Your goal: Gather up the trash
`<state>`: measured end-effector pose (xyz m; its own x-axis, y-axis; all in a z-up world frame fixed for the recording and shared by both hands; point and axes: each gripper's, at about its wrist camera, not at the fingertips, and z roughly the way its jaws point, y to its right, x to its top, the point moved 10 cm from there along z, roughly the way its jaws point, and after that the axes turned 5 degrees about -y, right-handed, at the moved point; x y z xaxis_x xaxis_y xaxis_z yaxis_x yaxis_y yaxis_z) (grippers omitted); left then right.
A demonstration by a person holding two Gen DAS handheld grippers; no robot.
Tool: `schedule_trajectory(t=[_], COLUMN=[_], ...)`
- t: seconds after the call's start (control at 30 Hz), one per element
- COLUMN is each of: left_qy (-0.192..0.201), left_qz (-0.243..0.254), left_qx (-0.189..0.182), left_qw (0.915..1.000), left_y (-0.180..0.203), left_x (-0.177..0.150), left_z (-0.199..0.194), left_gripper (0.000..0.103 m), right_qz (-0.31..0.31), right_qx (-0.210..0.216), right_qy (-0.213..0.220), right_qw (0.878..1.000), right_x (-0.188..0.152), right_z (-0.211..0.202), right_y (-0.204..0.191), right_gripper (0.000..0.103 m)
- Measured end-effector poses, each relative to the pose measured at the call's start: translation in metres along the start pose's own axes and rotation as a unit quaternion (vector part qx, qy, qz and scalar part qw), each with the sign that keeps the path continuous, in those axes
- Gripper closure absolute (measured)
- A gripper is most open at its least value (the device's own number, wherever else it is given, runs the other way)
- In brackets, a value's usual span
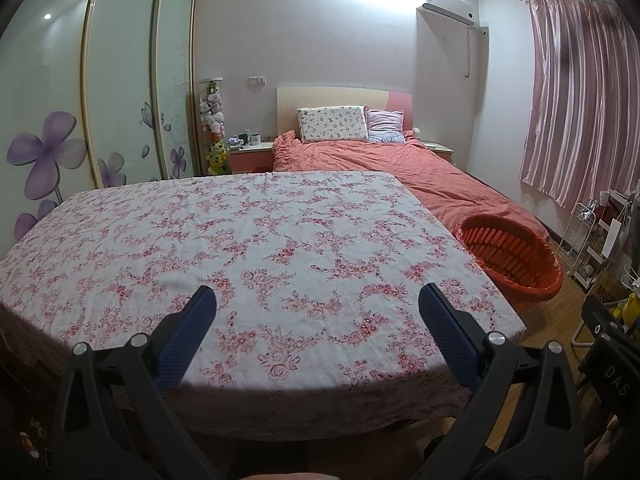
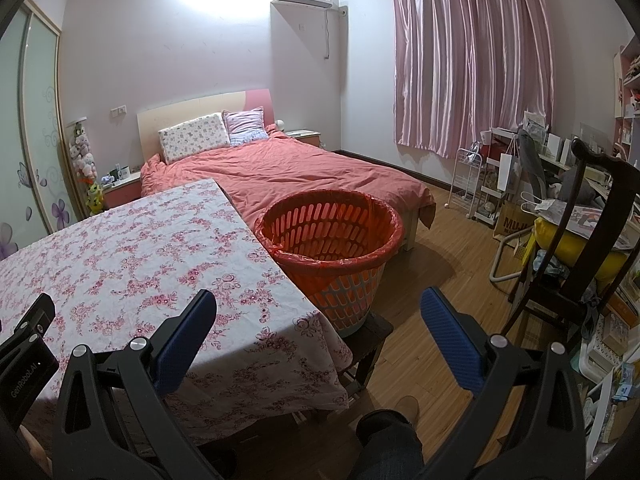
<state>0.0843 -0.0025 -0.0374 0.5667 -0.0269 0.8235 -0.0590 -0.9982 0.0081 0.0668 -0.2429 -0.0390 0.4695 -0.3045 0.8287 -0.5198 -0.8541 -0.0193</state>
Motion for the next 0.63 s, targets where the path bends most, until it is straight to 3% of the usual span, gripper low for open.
schedule_trajectory(t=[0.63], left_qy=[-0.004], left_qz=[0.0], left_qx=[0.003], left_qw=[1.0], left_y=[-0.0035], left_x=[-0.0019], left_z=[-0.0008], left_gripper=[0.004], right_qz=[0.0], right_qx=[0.0], right_qy=[0.0], right_qw=[1.0], right_x=[0.0001], right_z=[-0.0002], right_y=[-0.0004], right_gripper=[0.002])
